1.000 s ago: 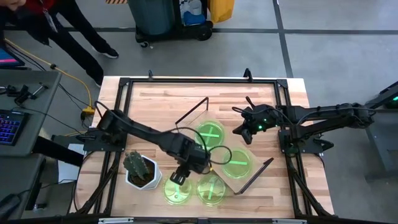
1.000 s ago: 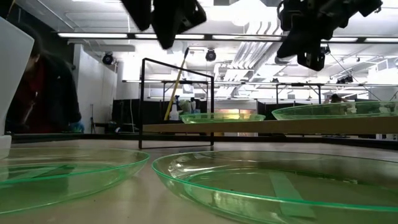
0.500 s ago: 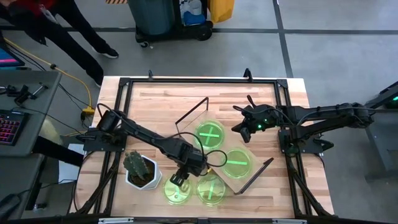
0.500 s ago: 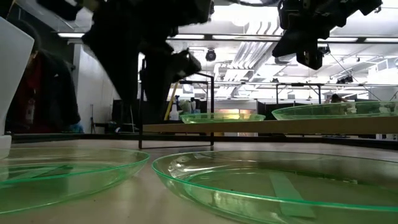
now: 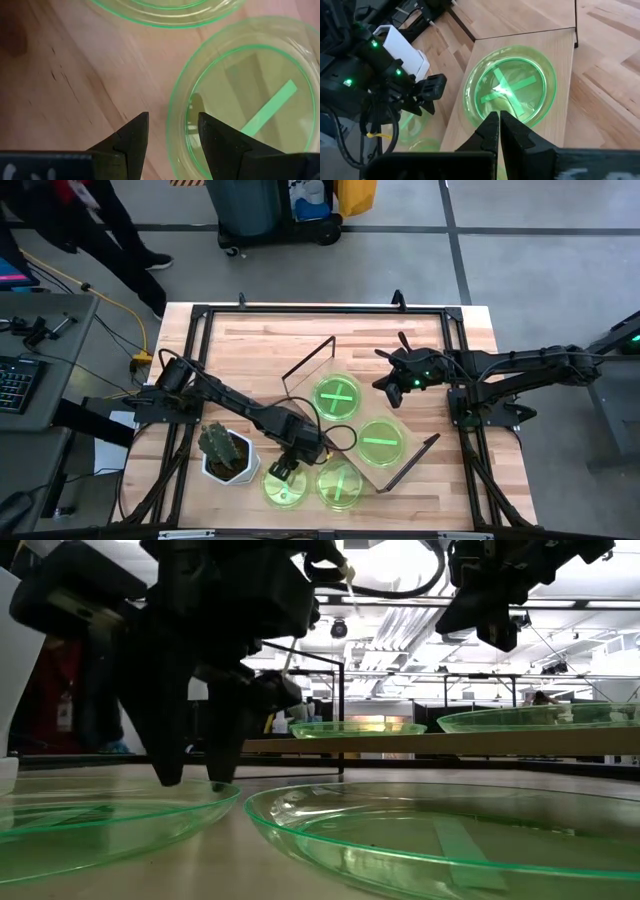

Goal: Place and stack plates onto a shelf
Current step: Stack the left transparent green plate on top of the right transparent green plate on the shelf

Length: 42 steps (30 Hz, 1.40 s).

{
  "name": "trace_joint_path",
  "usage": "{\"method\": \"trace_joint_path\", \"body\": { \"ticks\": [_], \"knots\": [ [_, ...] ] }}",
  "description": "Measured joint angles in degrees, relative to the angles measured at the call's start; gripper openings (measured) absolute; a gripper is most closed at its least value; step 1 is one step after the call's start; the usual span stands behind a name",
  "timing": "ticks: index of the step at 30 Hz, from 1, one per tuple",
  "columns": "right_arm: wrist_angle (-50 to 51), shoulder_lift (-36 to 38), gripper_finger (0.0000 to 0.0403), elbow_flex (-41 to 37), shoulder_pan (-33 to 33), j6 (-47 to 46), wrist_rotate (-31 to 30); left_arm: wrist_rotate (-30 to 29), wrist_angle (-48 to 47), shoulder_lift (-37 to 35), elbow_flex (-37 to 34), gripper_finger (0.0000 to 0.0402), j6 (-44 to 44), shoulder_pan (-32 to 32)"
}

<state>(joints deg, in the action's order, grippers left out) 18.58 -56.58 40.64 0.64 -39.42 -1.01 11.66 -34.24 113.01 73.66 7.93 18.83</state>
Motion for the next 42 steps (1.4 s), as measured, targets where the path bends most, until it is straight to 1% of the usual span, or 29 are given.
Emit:
{"method": "trace_joint_path", "body": {
  "ticks": [5,10,16,18,20,23,25,26,29,33,42],
  "knots": [
    [0.0,0.0,0.0000,0.0,0.0,0.8,0.0,0.1,1.5,0.0,-1.4,0.0161,0.0,0.1],
    [0.0,0.0,0.0000,0.0,0.0,0.9,-0.1,3.1,2.5,-0.1,-3.1,0.0161,0.7,0.9],
    [0.0,0.0,0.0000,0.0,0.1,0.9,-1.2,2.2,3.8,-0.3,-3.6,0.0158,0.0,1.6],
    [0.0,0.0,0.0000,0.0,0.1,0.9,-1.8,1.8,4.2,-0.2,-3.7,0.0146,-0.2,1.6],
    [0.0,0.0,0.0000,0.0,0.1,0.9,-1.9,0.7,4.2,-0.2,-3.7,0.0122,0.1,1.7],
    [0.0,0.0,0.0000,0.0,0.1,0.9,-1.9,-0.4,4.3,-0.2,-3.7,0.0066,-0.1,1.7],
    [0.0,0.0,0.0000,0.0,0.1,0.9,-1.9,0.2,4.6,-0.1,-3.7,0.0022,-0.9,1.1],
    [0.0,0.0,0.0000,0.0,0.1,0.9,-1.9,0.8,4.6,-0.1,-3.7,0.0012,-1.9,0.8],
    [0.0,0.0,0.0000,0.0,0.1,1.0,-1.9,1.9,4.1,-0.5,-3.8,0.0010,-4.6,-0.5],
    [0.1,0.0,0.0000,0.0,0.1,1.5,-2.0,3.8,3.1,-2.8,-3.9,0.0002,-5.2,-2.4],
    [0.1,0.0,0.0000,0.0,0.1,2.2,-2.0,3.8,0.4,-12.0,-3.8,0.0001,-4.9,-6.4]
  ]
}}
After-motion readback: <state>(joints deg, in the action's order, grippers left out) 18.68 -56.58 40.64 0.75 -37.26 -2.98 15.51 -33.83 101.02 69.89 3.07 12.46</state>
